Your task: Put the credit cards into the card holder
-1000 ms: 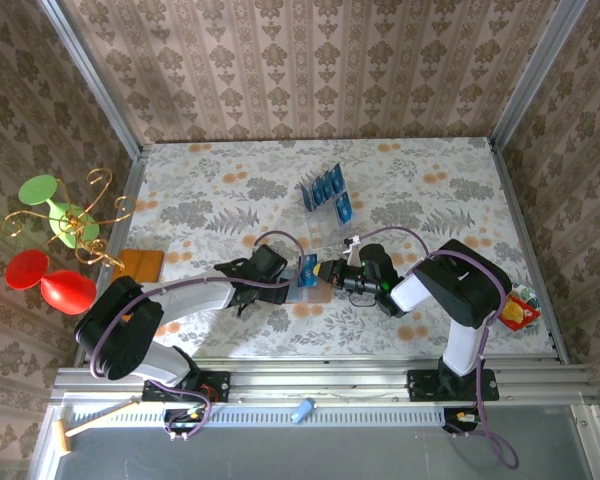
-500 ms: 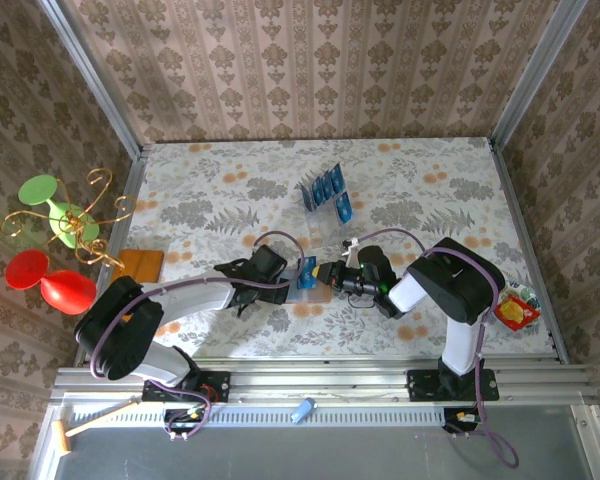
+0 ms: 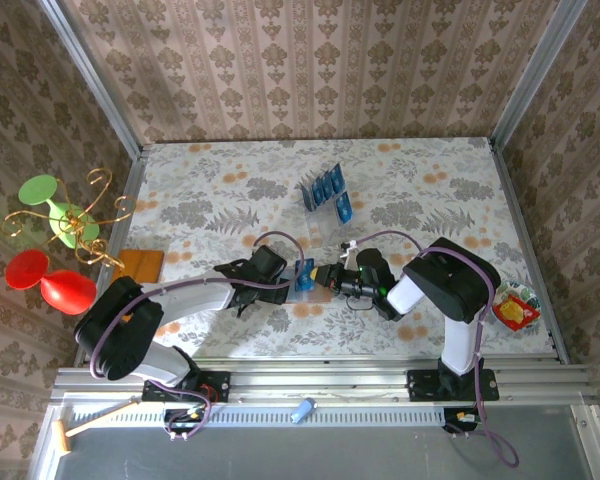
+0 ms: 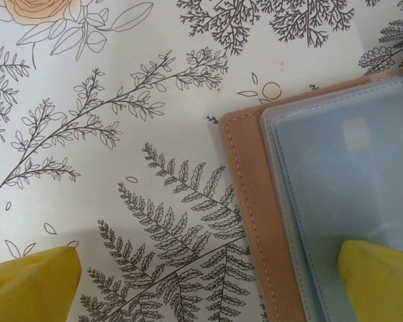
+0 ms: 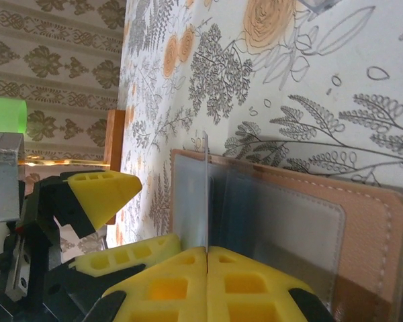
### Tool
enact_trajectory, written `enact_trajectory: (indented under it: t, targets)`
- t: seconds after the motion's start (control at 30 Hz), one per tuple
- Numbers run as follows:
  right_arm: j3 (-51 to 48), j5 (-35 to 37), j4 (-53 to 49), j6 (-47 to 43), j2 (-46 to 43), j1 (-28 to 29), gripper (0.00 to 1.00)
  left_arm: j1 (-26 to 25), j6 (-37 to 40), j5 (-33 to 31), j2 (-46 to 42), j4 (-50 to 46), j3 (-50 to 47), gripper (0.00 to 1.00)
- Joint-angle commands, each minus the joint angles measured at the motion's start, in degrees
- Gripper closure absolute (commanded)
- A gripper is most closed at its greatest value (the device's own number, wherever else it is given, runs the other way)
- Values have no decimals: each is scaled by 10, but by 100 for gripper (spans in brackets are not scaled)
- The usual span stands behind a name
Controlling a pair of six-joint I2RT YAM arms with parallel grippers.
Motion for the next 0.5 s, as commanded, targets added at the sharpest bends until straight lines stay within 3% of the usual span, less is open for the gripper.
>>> enact_trajectory:
  t: [0.0, 0.47]
  targets:
    - [-11, 10, 20, 4, 12, 4, 100, 4, -5, -3, 2, -31, -18, 0]
    - [-30, 13, 35, 6, 17, 14, 100, 4, -5, -3, 4, -31, -14, 0]
